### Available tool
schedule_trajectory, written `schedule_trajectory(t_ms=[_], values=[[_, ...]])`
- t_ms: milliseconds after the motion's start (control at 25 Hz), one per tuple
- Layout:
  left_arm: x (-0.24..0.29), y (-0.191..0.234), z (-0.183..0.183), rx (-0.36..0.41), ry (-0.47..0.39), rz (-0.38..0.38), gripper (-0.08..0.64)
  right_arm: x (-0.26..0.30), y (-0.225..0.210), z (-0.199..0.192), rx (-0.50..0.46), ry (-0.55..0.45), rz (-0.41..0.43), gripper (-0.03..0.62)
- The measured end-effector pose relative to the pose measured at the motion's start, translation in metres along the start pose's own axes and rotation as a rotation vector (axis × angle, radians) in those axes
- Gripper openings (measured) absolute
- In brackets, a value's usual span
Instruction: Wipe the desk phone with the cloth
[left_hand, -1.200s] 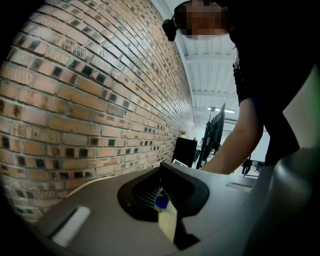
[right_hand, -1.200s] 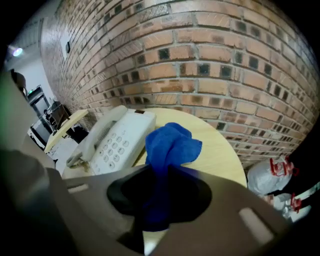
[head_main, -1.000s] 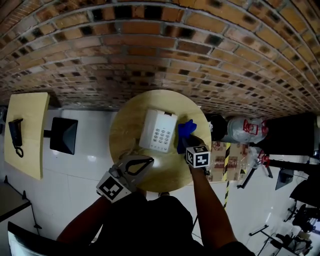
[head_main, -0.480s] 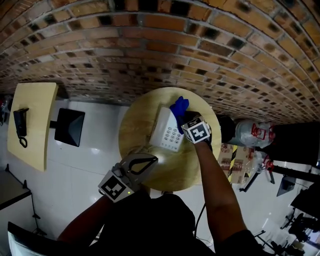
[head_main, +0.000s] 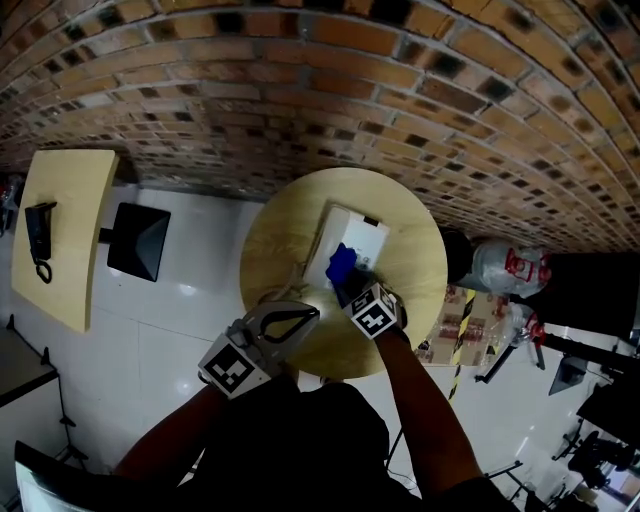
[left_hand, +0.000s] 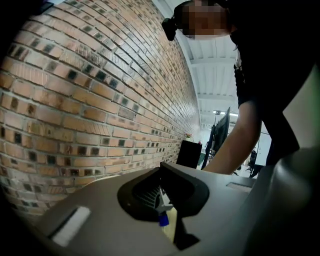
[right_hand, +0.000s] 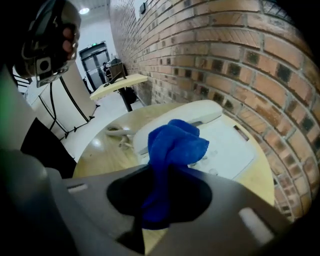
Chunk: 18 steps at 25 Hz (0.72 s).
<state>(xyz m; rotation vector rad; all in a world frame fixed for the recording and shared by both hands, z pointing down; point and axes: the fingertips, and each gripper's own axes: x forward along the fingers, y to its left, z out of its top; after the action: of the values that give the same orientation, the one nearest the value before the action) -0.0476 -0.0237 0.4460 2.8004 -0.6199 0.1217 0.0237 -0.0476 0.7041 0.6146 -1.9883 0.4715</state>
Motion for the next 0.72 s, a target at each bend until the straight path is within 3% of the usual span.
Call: schedule_trajectory(t_ms=[200,360,480,720], values=[[0.006,-0.003,-0.002,-0.031,0.008,-0.006,0.003,0.0,0.049,-0.026,-0.02,0.022,0.071,0.086],[0.009,-0.004,-0.002,-0.026,0.004,-0.014,0.003,-0.023,0.012,-0.024,0.043,-0.051,-0.04,0.086],[0.009,-0.003,0.0,-0.024,-0.002,-0.01,0.003,-0.046,-0.038,0.008,0.096,-0.149,-0.106,0.087],[-0.004,0.003,-0.001,-0.027,0.002,0.015,0.003,-0.045,-0.1,0.099,0.045,-0.208,-0.132,0.087]])
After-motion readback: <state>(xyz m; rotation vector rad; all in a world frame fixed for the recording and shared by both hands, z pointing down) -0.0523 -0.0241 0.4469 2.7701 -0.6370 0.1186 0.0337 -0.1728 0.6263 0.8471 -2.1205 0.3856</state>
